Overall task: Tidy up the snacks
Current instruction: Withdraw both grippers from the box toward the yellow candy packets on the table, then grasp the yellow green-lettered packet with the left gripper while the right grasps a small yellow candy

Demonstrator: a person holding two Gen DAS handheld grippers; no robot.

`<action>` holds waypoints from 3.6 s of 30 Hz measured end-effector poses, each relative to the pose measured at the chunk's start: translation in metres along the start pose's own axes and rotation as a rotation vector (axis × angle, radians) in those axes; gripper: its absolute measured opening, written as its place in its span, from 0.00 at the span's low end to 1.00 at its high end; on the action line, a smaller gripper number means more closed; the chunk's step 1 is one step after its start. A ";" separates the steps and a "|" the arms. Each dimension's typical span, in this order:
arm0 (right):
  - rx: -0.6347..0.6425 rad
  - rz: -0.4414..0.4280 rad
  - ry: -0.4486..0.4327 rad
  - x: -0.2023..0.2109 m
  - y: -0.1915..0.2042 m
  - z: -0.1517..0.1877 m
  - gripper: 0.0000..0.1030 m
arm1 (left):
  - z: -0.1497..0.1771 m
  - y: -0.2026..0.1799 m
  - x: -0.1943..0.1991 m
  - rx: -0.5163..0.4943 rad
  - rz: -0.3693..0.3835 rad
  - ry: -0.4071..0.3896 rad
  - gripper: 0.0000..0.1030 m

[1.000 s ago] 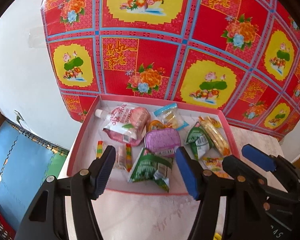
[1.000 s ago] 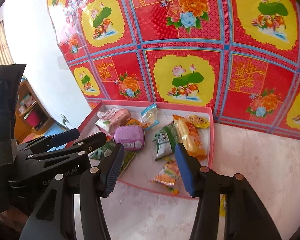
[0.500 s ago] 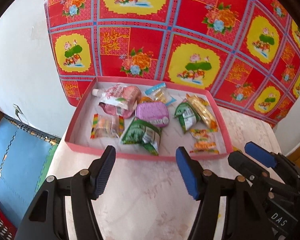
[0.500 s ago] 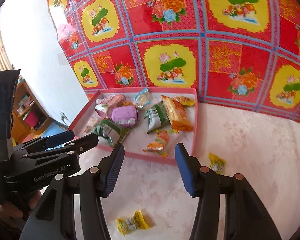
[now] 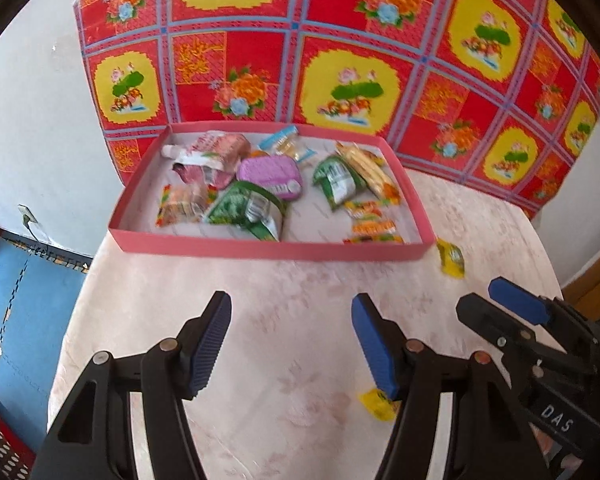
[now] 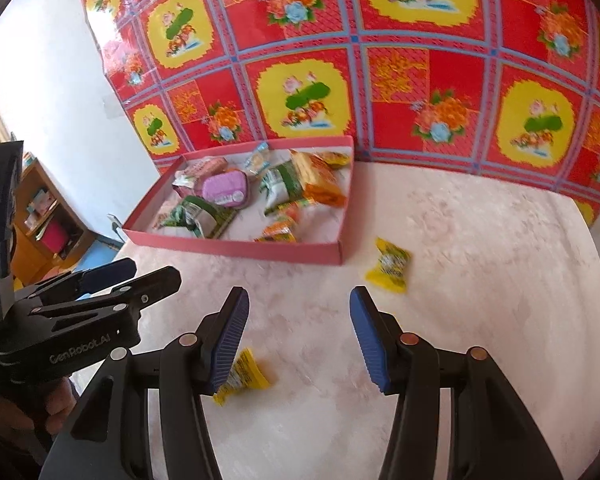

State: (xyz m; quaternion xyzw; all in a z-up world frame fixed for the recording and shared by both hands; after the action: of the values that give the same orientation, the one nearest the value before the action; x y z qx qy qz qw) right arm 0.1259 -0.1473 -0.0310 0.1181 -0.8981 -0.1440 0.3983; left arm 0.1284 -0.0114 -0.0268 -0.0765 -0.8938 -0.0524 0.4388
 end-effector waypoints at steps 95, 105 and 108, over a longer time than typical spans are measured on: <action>-0.150 0.164 -0.007 -0.066 -0.069 -0.026 0.33 | 0.016 0.020 -0.042 0.009 -0.065 -0.027 0.23; -0.166 0.124 0.005 -0.057 -0.064 -0.013 0.33 | 0.016 0.020 -0.042 0.007 -0.050 -0.036 0.23; -0.167 0.108 0.017 -0.052 -0.060 -0.007 0.33 | 0.016 0.020 -0.042 0.005 -0.044 -0.034 0.23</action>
State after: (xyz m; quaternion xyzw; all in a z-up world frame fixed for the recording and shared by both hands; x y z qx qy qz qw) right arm 0.1712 -0.1875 -0.0837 0.0373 -0.8845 -0.1958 0.4217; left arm 0.1453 0.0073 -0.0689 -0.0568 -0.9028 -0.0585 0.4223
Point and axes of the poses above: each gripper's, at about its wrist camera, not at the fingertips, and x roughly against the way its jaws point, y to its left, z to its underside, the point moved 10 cm from there along -x, roughly the way its jaws point, and after that the axes turned 13 degrees about -x, right-handed, at the moved point
